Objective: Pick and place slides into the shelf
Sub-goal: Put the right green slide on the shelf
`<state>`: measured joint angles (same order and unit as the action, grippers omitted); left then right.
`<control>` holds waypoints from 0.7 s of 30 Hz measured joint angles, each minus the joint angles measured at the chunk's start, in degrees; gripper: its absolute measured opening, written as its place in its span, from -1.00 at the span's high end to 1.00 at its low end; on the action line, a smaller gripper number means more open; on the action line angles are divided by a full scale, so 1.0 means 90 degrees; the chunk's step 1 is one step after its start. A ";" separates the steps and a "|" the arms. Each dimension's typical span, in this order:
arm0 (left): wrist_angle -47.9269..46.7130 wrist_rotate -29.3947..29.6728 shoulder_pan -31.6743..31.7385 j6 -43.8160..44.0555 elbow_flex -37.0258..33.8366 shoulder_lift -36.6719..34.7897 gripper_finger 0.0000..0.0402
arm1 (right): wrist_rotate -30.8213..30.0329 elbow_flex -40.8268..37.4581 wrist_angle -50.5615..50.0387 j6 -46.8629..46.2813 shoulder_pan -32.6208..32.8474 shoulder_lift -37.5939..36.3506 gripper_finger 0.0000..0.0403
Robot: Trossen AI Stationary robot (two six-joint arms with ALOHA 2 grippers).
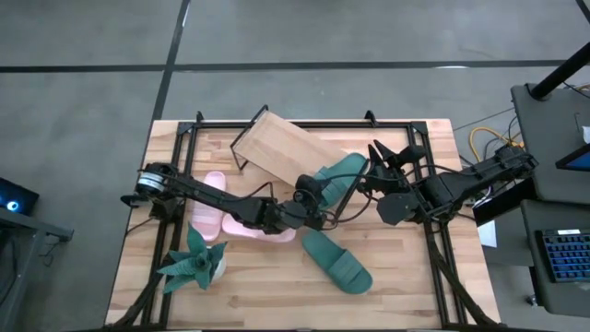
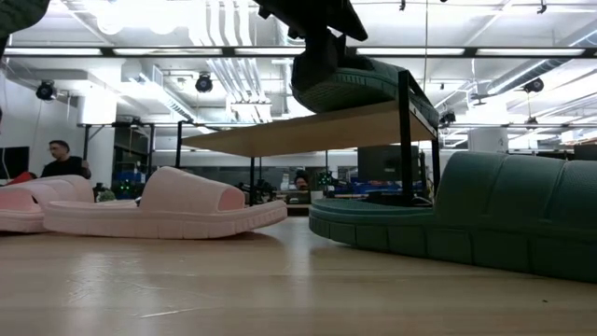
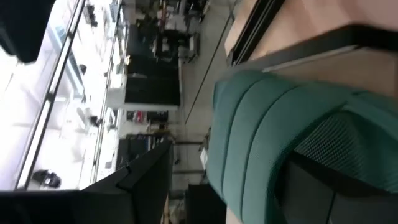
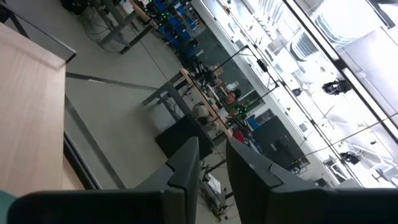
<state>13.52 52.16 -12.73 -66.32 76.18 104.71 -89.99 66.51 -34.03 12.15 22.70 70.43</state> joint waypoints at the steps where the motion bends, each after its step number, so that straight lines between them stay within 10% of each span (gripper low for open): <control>1: 0.0002 0.0163 0.0000 0.0002 0.0000 0.0000 -0.17 | 0.0001 -0.0001 0.0001 -0.0016 0.0000 0.0000 0.65; 21: -0.0903 -0.0119 0.0041 0.0671 -0.0002 -0.0071 -0.17 | -0.0001 -0.0001 -0.0001 -0.0011 0.0000 0.0002 0.62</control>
<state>5.39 51.09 -12.36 -60.28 76.16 104.07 -90.00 66.50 -34.04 12.05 22.70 70.46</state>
